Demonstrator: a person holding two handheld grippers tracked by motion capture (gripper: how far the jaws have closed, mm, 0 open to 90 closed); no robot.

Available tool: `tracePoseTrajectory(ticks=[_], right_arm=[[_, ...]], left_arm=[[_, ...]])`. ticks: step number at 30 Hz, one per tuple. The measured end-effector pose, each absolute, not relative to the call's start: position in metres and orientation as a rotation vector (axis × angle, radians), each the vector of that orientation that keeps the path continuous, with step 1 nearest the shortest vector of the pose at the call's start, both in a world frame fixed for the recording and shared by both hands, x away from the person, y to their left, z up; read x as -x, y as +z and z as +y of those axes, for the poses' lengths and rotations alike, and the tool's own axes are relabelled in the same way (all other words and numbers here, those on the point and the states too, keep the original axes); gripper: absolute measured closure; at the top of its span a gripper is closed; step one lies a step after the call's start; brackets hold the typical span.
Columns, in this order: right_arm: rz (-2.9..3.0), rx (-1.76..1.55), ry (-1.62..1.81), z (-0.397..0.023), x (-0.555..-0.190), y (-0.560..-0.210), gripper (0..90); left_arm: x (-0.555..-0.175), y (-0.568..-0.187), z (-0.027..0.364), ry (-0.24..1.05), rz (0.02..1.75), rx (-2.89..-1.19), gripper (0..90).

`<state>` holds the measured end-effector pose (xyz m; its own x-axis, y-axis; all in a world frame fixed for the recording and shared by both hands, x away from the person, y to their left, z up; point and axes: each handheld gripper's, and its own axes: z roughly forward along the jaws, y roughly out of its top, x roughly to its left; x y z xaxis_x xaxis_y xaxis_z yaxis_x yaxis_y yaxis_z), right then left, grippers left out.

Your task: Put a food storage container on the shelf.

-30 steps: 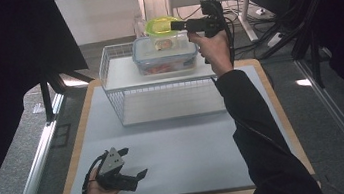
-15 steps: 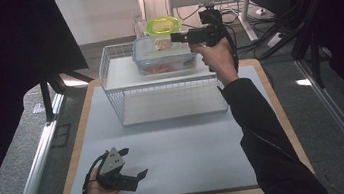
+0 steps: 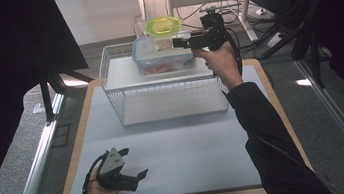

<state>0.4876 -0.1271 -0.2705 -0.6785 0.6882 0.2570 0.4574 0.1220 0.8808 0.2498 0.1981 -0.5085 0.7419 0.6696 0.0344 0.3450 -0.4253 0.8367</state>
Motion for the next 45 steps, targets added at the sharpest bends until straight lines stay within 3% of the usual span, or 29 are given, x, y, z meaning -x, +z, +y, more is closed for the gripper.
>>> tracePoseTrajectory(ticks=[45], right_arm=[[2.278,-0.975,1.509,-0.136,-0.433,-0.294,7.2]], left_arm=[[-0.250,-0.510,0.197,0.451,0.763,-2.049,4.6]])
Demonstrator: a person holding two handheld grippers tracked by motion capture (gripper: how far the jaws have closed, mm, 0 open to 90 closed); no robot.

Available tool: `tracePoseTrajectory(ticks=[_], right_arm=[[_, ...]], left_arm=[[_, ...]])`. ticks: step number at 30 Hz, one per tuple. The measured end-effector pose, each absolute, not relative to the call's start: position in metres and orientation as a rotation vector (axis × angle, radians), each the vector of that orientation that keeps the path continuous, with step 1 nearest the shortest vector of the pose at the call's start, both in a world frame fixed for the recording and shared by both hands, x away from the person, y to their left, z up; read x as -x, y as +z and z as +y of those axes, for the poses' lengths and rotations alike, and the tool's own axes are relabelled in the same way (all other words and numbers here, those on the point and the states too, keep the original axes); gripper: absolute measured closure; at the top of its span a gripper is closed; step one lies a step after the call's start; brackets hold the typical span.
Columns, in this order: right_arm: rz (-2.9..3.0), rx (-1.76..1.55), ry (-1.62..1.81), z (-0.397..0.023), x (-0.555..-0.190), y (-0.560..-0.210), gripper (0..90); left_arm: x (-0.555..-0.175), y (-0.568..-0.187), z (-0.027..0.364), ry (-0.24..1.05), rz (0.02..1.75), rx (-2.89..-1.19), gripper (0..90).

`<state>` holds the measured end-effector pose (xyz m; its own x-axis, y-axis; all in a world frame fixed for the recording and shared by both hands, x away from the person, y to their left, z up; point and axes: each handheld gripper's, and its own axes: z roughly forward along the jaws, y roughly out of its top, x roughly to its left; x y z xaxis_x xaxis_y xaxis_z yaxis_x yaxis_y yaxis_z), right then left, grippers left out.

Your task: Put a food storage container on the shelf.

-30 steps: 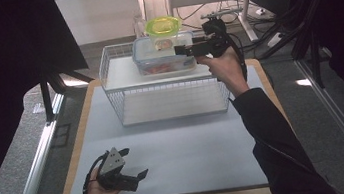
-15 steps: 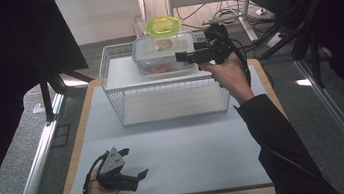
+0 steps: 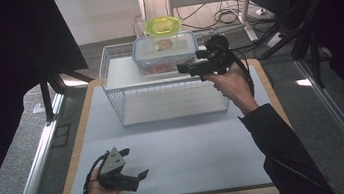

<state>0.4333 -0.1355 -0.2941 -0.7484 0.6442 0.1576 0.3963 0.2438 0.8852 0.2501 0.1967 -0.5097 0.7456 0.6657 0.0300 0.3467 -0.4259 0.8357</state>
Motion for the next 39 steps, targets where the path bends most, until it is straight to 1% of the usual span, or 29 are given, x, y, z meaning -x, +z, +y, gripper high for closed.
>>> tracePoseTrajectory(ticks=[15,24,39], right_arm=[[2.297,-0.930,1.457,-0.141,-0.412,-0.305,2.6],[2.300,-0.918,1.450,-0.148,-0.397,-0.312,1.8],[2.323,-0.877,1.425,-0.154,-0.373,-0.338,0.6]], left_arm=[[-0.250,-0.510,0.196,0.450,0.760,-2.053,4.6],[-0.250,-0.510,0.196,0.450,0.757,-2.059,4.4],[-0.250,-0.511,0.195,0.440,0.758,-2.052,4.3]])
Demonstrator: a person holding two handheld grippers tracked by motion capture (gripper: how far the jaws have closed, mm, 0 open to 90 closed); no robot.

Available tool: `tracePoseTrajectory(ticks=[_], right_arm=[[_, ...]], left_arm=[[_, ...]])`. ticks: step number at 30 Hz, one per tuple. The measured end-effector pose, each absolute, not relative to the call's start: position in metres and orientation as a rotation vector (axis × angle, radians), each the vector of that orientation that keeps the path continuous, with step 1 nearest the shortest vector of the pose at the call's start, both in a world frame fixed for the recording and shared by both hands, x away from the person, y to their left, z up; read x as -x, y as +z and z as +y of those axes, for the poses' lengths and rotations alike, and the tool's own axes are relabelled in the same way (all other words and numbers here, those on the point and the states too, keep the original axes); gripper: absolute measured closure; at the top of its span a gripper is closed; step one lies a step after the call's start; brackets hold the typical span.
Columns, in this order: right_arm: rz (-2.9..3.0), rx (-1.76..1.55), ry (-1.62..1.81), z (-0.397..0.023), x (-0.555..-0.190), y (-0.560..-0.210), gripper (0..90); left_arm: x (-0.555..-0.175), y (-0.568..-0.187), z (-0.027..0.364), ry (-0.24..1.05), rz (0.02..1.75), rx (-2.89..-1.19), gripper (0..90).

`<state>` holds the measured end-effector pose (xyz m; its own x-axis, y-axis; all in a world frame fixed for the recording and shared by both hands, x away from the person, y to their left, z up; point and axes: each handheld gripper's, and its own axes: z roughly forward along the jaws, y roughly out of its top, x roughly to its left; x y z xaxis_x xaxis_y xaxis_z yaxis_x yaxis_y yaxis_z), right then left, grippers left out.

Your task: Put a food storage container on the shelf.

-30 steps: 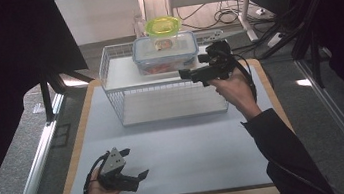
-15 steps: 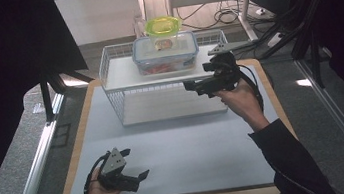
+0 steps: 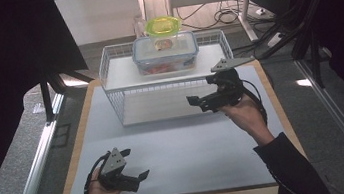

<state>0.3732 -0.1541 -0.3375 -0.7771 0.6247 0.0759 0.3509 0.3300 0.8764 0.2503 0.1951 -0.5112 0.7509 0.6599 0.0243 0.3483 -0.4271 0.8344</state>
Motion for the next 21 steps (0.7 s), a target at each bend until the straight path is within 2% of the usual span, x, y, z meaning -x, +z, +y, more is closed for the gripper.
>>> tracePoseTrajectory(ticks=[21], right_arm=[[2.317,-0.861,1.354,-0.167,-0.350,-0.380,0.8]], left_arm=[[-0.250,-0.512,0.194,0.436,0.750,-2.060,4.2]])
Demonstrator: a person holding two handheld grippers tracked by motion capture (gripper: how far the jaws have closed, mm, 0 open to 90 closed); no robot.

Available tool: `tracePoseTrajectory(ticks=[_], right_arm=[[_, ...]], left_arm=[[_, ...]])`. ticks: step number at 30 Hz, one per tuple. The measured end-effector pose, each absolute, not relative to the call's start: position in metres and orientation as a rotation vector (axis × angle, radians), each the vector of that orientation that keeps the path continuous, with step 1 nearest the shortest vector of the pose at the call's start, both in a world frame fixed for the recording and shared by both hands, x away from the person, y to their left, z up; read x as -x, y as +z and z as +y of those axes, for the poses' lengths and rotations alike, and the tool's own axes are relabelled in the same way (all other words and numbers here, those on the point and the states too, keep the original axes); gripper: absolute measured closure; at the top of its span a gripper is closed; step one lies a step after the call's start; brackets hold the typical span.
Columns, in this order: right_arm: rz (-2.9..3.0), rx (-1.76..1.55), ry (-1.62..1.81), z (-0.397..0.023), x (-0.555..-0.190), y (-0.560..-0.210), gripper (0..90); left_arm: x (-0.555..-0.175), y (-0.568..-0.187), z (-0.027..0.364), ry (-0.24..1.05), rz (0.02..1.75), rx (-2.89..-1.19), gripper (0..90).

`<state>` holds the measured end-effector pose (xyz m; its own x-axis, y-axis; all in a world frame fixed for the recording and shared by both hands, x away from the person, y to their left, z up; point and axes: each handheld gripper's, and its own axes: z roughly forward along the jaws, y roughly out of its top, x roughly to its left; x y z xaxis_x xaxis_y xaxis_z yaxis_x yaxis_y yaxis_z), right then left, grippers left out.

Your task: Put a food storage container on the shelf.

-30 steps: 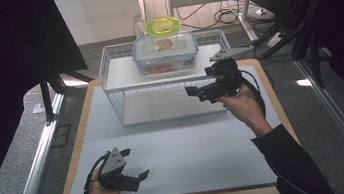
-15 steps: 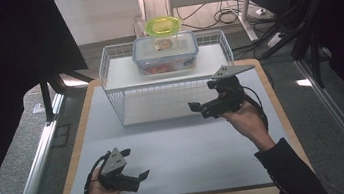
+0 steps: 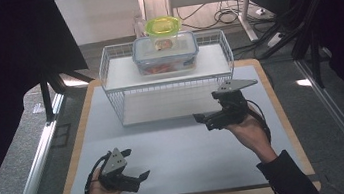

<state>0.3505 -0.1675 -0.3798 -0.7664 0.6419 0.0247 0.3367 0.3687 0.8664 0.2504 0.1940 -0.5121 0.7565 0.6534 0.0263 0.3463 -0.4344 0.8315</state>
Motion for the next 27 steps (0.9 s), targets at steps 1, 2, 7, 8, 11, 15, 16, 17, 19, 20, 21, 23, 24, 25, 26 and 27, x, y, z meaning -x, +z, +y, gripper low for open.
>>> tracePoseTrajectory(ticks=[1,2,7,8,11,15,16,17,19,20,21,23,24,25,26,27], right_arm=[[2.316,-0.863,1.352,-0.168,-0.350,-0.381,0.8],[2.316,-0.866,1.350,-0.169,-0.350,-0.383,0.9],[2.314,-0.871,1.341,-0.173,-0.346,-0.394,0.8],[2.315,-0.870,1.339,-0.174,-0.345,-0.395,0.8],[2.315,-0.865,1.327,-0.175,-0.341,-0.401,0.8],[2.308,-0.863,1.308,-0.178,-0.338,-0.406,0.1],[2.309,-0.863,1.302,-0.178,-0.337,-0.407,0.0],[2.307,-0.866,1.297,-0.179,-0.337,-0.408,0.0],[2.305,-0.865,1.281,-0.180,-0.335,-0.410,0.0],[2.307,-0.867,1.273,-0.180,-0.334,-0.412,0.0],[2.309,-0.868,1.268,-0.181,-0.333,-0.413,0.0],[2.314,-0.868,1.262,-0.182,-0.331,-0.416,0.0],[2.316,-0.868,1.260,-0.183,-0.330,-0.417,0.0],[2.321,-0.871,1.259,-0.184,-0.328,-0.419,0.0],[2.323,-0.873,1.260,-0.184,-0.327,-0.419,0.0],[2.323,-0.872,1.258,-0.185,-0.325,-0.420,0.0]], left_arm=[[-0.250,-0.512,0.194,0.436,0.750,-2.059,4.2],[-0.250,-0.512,0.194,0.436,0.750,-2.059,4.2],[-0.250,-0.512,0.194,0.435,0.747,-2.063,4.2],[-0.250,-0.512,0.194,0.435,0.747,-2.062,4.2],[-0.250,-0.512,0.194,0.434,0.748,-2.063,4.2],[-0.250,-0.512,0.193,0.431,0.750,-2.064,4.3],[-0.250,-0.513,0.193,0.432,0.750,-2.065,4.3],[-0.250,-0.512,0.193,0.431,0.750,-2.065,4.3],[-0.250,-0.512,0.193,0.430,0.750,-2.064,4.3],[-0.250,-0.513,0.193,0.430,0.750,-2.064,4.3],[-0.250,-0.513,0.193,0.429,0.750,-2.064,4.3],[-0.250,-0.513,0.193,0.431,0.747,-2.068,4.3],[-0.250,-0.512,0.193,0.432,0.747,-2.067,4.3],[-0.250,-0.512,0.193,0.432,0.747,-2.067,4.3],[-0.250,-0.513,0.193,0.432,0.748,-2.067,4.3],[-0.250,-0.513,0.193,0.432,0.748,-2.067,4.3]])
